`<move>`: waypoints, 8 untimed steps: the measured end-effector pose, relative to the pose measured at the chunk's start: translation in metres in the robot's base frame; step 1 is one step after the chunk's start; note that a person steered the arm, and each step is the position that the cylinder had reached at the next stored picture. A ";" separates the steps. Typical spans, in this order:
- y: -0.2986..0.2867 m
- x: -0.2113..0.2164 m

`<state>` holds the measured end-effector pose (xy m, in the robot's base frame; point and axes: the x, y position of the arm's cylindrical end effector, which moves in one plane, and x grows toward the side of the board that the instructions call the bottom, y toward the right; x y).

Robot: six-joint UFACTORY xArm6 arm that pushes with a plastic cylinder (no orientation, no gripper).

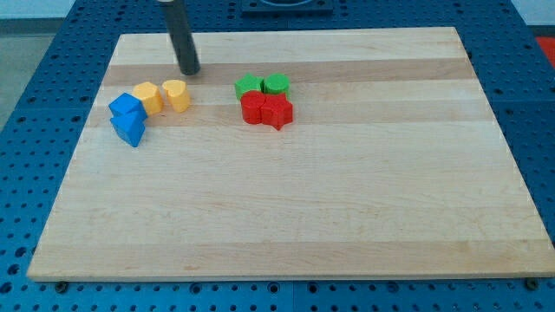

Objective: Slide the green star to the top left side of the board

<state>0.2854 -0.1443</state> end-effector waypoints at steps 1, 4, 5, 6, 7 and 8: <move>0.018 0.017; 0.024 0.102; 0.056 0.127; 0.095 0.139; 0.106 0.120; 0.106 0.091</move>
<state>0.3761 -0.0384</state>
